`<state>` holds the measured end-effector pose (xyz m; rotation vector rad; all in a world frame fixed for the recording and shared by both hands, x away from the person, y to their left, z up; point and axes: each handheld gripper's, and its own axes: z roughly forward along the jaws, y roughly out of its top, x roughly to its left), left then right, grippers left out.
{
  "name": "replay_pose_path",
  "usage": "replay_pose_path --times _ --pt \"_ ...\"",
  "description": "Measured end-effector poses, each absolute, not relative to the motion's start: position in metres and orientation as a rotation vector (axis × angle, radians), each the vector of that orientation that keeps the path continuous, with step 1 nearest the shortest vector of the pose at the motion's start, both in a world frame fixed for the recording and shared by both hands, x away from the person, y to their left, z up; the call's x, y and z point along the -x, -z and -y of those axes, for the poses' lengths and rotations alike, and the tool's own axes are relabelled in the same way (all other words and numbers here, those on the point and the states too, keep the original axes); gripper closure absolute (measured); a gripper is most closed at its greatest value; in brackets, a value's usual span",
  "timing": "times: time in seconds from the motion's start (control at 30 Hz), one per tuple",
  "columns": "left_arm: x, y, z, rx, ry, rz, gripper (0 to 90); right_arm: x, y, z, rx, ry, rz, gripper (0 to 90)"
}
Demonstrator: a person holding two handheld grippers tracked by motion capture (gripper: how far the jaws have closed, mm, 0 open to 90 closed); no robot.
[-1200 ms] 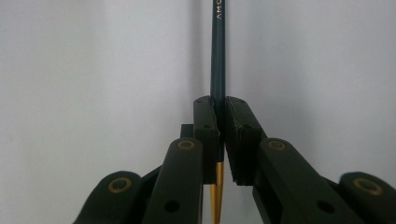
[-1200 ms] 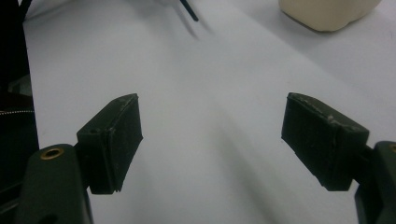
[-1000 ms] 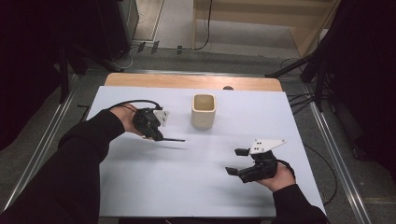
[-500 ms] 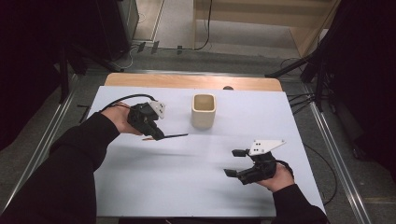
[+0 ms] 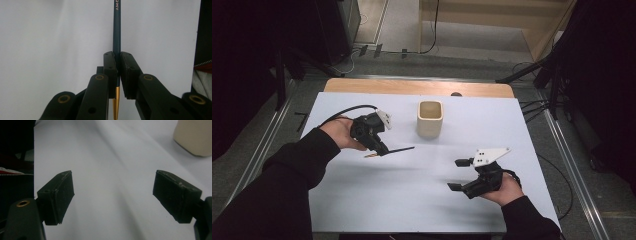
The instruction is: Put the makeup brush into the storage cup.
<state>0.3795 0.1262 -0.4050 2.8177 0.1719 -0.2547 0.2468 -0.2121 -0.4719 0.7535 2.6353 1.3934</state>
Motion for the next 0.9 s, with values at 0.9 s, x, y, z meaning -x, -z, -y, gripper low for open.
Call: replay_pose_path --times 0.9 --pt "-0.337 0.409 -0.105 -2.872 0.208 -0.06 83.8 -0.279 0.461 0.177 -0.536 -1.294 -2.844 21.7"
